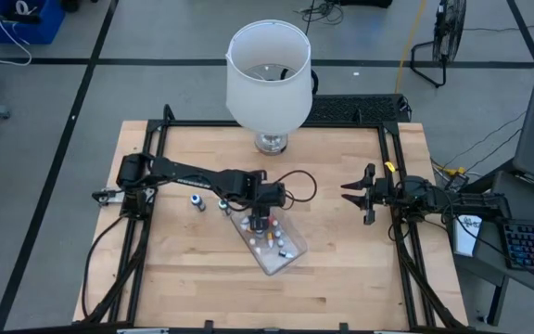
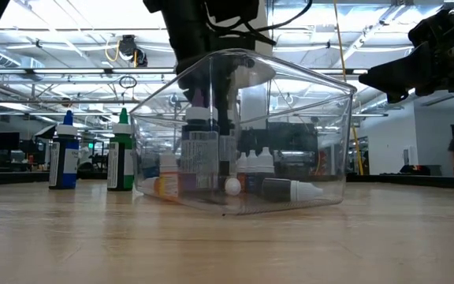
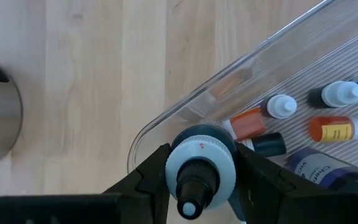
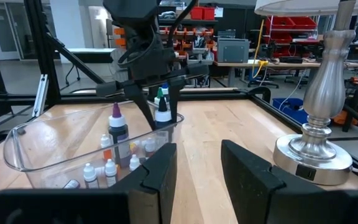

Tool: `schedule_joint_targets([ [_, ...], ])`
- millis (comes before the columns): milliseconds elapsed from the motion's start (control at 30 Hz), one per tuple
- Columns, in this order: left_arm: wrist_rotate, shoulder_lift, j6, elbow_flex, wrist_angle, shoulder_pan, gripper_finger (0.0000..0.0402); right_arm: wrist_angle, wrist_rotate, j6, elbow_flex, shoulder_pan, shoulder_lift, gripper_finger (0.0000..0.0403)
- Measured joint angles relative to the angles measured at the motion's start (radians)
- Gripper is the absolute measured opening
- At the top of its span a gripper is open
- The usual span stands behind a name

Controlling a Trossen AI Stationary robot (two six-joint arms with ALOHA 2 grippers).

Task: Pick & Place food coloring
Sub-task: Put the black food coloring bottle into the bin

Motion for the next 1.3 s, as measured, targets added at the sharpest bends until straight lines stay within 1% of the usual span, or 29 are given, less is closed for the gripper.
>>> schedule_joint_targets([
  [367, -0.065, -0.001, -0.042, 0.014, -0.098, 0.0, 0.0145, 0.0, 0.0, 0.0, 0.0, 0.0, 0.0, 0.0114],
  [433, -0.044, -0.001, -0.046, 0.015, -0.097, 0.0, 0.0145, 0.0, 0.0, 0.0, 0.0, 0.0, 0.0, 0.0114],
  [567, 0.048, -0.003, -0.039, 0.016, -0.082, 0.001, 0.0145, 0.0, 0.0, 0.0, 0.0, 0.0, 0.0, 0.0114],
  [667, 0.084, -0.003, -0.039, 0.016, -0.074, 0.0, 0.0145, 0.0, 0.0, 0.0, 0.0, 0.0, 0.0, 0.0114],
  [1133, 0.067, -0.002, -0.029, 0.027, -0.075, -0.004, 0.0145, 0.0, 0.0, 0.0, 0.0, 0.0, 0.0, 0.0114],
  [1300, 0.052, 0.0, -0.011, 0.071, -0.086, -0.024, 0.0145, 0.0, 0.0, 0.0, 0.0, 0.0, 0.0, 0.0114],
])
